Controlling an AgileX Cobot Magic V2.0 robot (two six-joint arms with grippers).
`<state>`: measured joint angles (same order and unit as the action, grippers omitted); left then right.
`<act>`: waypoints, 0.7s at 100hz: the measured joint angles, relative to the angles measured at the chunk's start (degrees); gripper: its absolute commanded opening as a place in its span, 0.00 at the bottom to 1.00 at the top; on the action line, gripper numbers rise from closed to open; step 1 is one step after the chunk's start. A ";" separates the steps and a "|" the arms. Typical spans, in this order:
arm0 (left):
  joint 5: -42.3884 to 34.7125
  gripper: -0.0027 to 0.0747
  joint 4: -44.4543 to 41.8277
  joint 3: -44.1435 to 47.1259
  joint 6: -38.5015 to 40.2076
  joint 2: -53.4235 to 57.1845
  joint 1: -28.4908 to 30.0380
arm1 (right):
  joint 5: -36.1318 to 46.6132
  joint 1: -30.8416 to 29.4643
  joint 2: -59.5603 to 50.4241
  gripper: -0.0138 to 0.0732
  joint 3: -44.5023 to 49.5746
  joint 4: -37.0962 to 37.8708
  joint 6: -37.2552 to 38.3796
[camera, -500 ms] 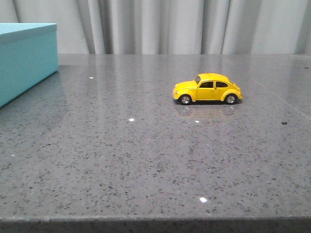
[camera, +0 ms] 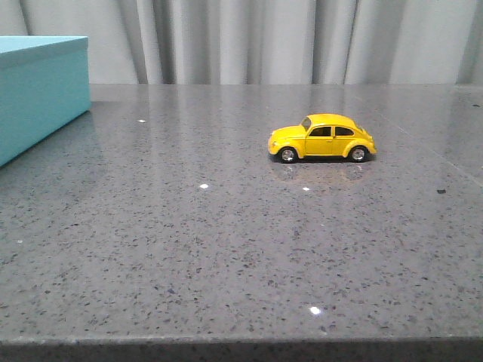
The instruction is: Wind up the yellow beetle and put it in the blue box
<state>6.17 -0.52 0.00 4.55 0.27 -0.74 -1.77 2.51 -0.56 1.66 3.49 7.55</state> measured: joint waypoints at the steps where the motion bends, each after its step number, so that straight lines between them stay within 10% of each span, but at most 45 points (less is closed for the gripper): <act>1: 0.00 0.01 0.00 0.00 0.00 0.00 0.00 | 0.00 0.00 0.00 0.08 0.00 0.00 0.00; 70: -3.66 0.01 0.00 -2.54 0.00 0.00 0.00 | 4.33 0.00 0.00 0.09 -0.88 0.00 0.00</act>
<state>2.51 -0.52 -2.54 4.55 0.27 -0.74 2.56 2.51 -0.56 0.78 3.49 7.55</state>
